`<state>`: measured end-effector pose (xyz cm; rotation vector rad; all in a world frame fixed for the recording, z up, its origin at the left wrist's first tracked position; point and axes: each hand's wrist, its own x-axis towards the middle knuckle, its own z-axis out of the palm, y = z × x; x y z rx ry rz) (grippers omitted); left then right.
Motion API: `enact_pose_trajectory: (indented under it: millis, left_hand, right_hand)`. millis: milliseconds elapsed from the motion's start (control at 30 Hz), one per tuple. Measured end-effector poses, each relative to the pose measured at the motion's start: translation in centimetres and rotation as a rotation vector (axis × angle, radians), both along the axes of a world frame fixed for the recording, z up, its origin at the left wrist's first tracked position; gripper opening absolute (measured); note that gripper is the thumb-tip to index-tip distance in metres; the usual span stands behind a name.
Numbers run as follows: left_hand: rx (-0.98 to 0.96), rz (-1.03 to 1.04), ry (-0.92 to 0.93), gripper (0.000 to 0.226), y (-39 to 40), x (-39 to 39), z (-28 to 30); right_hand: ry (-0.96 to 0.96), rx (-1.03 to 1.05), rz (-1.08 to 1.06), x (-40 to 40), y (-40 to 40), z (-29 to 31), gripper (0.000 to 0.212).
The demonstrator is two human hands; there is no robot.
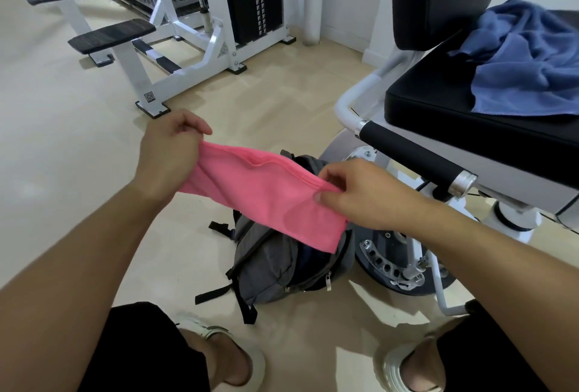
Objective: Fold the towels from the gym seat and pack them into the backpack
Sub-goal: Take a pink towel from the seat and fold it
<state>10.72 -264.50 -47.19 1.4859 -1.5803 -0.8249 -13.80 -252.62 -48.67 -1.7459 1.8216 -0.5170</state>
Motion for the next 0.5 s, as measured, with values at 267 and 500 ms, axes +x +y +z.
enact_pose_trajectory:
  millis: [267,500]
  left_hand:
    - [-0.056,-0.678,-0.237,0.041,4.4,-3.5,0.4]
    - [-0.214,-0.799,-0.204,0.026,5.2,-4.2,-0.6]
  right_hand:
    - [-0.413,-0.189,0.046,1.6,1.4,2.1,0.036]
    - [-0.526,-0.286,0.034,1.4,2.4,2.4,0.044]
